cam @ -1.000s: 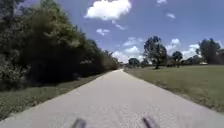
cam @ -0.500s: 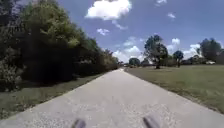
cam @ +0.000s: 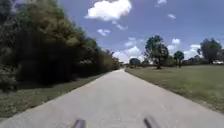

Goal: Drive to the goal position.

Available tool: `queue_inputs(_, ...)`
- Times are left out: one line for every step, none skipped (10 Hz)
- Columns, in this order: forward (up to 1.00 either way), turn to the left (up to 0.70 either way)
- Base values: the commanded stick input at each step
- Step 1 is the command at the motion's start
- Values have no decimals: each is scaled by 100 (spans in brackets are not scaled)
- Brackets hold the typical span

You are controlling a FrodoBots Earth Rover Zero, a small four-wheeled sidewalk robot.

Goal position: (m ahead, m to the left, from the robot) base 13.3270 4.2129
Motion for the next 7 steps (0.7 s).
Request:
queue_inputs(50, -47)
queue_inputs(50, -2)
queue_inputs(50, 0)
queue_inputs(50, 0)
queue_inputs(50, 0)
queue_inputs(50, 0)
queue_inputs(50, 0)
